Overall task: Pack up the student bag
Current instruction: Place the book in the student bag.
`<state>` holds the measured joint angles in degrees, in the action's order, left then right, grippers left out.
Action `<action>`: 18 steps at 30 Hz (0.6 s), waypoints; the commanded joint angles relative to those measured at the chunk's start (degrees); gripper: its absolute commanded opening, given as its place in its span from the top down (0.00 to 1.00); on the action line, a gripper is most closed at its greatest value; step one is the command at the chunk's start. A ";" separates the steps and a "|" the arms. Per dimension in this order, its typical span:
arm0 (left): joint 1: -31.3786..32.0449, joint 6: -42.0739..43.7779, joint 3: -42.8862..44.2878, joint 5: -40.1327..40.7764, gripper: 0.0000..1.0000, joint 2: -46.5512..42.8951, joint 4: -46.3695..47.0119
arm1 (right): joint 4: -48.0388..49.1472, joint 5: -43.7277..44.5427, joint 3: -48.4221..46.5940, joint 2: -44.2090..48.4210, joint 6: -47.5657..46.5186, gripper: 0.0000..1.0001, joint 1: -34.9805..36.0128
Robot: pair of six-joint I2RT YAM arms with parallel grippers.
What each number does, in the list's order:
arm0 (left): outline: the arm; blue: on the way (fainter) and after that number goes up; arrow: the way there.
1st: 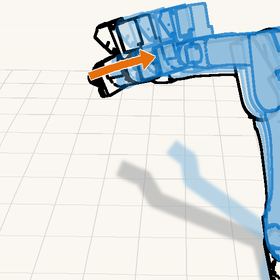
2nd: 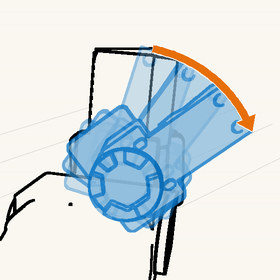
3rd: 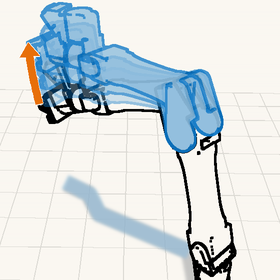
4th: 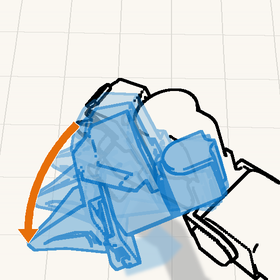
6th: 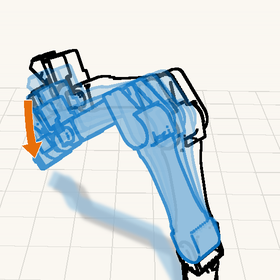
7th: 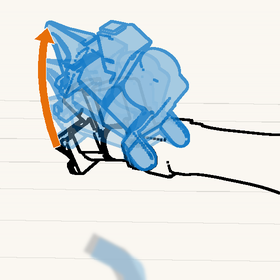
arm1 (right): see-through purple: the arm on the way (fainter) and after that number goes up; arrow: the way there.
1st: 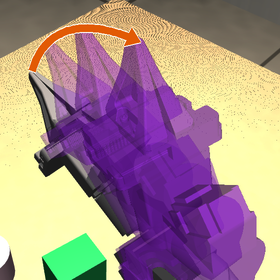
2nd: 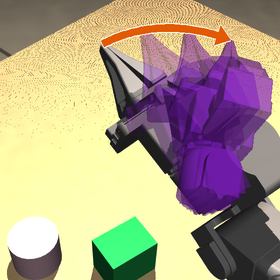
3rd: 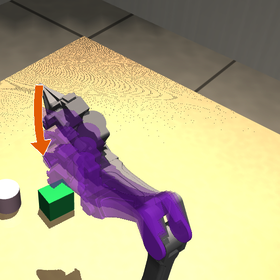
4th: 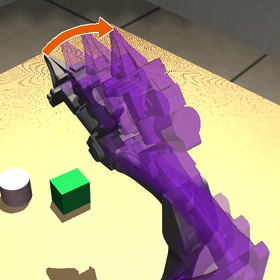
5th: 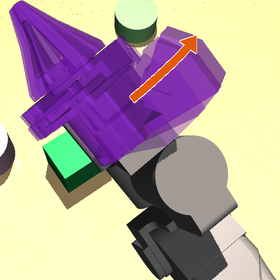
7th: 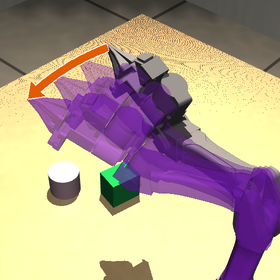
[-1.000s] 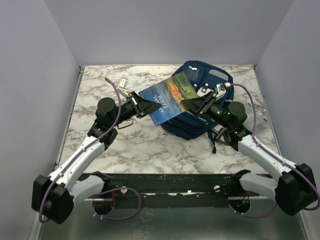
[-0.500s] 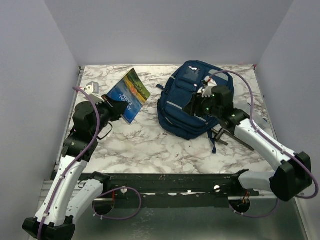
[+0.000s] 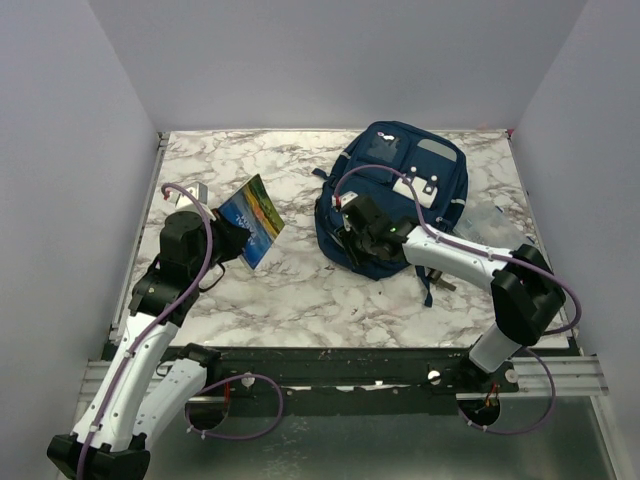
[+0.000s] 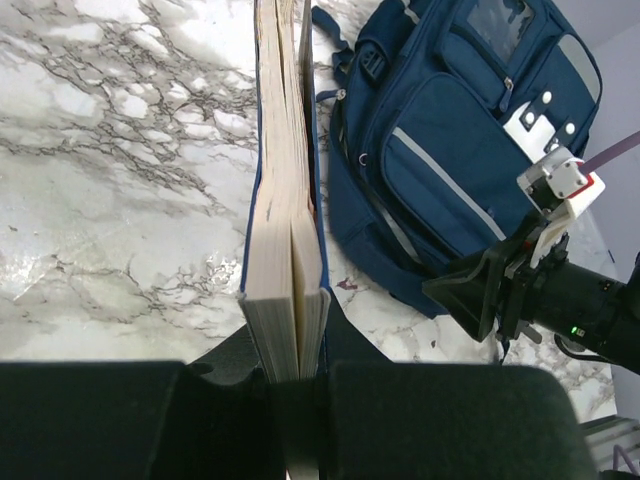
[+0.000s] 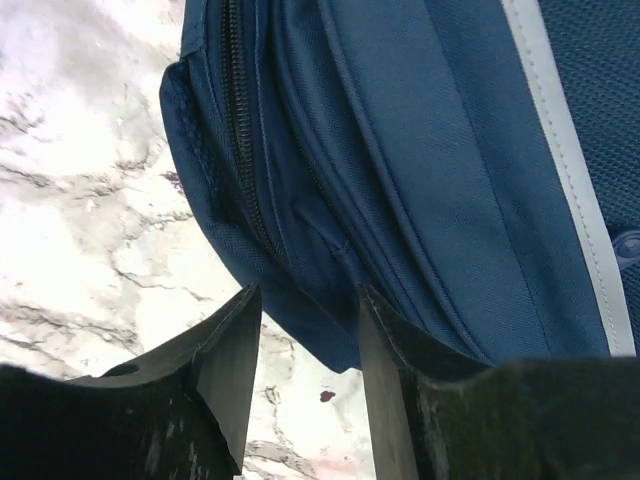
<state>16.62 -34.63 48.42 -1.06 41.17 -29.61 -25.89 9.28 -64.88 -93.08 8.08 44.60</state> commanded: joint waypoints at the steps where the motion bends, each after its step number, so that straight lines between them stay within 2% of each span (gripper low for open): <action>1: 0.34 -0.83 -0.76 -2.31 1.00 -0.87 3.34 | -1.45 8.15 -2.48 -2.79 -2.60 0.56 2.32; 6: 0.41 -1.14 -1.25 -2.96 1.00 -0.91 3.50 | -0.57 14.22 -3.08 -4.28 -2.58 0.71 3.39; 10: 0.43 -1.14 -1.48 -3.42 1.00 -0.84 3.52 | 0.66 15.56 -2.91 -3.82 -2.36 0.76 3.48; 15: 0.43 -1.47 -1.75 -4.45 1.00 -0.56 3.72 | 0.92 17.03 -2.86 -5.73 -3.01 0.76 3.57; 18: 0.43 -1.58 -1.93 -4.78 1.00 -0.48 3.77 | 1.19 17.32 -2.67 -7.38 -3.19 0.65 3.97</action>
<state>16.64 -35.42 46.59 -3.84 41.19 -29.65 -25.58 22.63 -66.48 -97.58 5.82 48.05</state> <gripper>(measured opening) 0.106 0.288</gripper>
